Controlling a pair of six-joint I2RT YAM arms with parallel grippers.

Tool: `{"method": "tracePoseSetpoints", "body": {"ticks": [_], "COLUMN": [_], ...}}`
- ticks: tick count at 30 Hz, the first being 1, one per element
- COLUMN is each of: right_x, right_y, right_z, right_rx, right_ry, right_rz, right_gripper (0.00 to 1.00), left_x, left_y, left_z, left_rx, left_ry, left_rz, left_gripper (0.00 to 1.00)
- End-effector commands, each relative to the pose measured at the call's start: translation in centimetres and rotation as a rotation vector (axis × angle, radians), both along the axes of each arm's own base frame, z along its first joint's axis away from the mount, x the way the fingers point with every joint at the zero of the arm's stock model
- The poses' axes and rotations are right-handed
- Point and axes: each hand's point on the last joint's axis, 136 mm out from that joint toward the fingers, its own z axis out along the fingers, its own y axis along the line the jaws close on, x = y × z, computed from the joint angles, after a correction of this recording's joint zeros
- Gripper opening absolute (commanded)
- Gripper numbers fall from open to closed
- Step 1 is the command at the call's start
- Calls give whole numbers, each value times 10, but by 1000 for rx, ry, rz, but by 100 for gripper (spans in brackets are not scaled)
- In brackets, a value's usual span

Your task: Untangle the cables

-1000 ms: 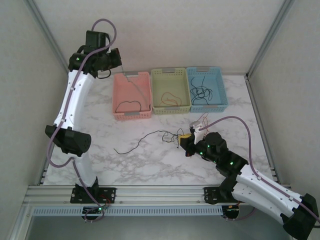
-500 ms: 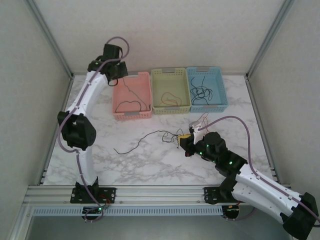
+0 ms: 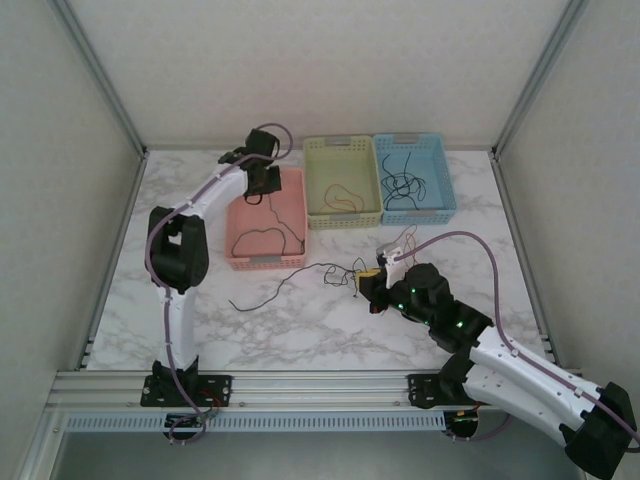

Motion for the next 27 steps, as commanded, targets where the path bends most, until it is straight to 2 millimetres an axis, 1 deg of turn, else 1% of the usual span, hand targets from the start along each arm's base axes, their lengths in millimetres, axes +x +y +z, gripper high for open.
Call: {"method": "tracePoseSetpoints", "body": {"ticks": [1, 6, 8, 12, 14, 16, 18, 22, 25, 27], "right_x": [3, 4, 4, 4, 4, 4, 5, 8, 9, 11], "right_y": [-2, -2, -1, -1, -1, -2, -3, -6, -4, -2], "right_z": [-1, -2, -2, -2, -2, -2, -2, 3, 14, 21], "right_rx": [-5, -7, -7, -5, -5, -7, -5, 10, 41, 61], "right_ry": [-19, -16, -15, -17, -14, -13, -13, -15, -14, -4], "right_rz": [-11, -13, -14, -15, -15, -17, -23, -56, -60, -67], "right_gripper": [0, 0, 0, 0, 0, 0, 0, 0, 0, 0], "left_x": [-4, -2, -2, -5, -6, -7, -9, -19, -40, -66], "left_y": [-1, 3, 4, 8, 13, 17, 21, 23, 10, -6], "left_z": [-7, 10, 15, 24, 32, 44, 63, 104, 142, 167], "left_rx": [3, -4, -11, -11, -11, -17, -19, -50, -151, -247], "left_ry": [23, 5, 13, 20, 14, -3, -31, -97, -150, -189], "left_rz": [-9, -3, 2, 7, 15, 21, 24, 11, -52, -127], "left_gripper": [0, 1, 17, 44, 52, 57, 61, 62, 62, 64]}}
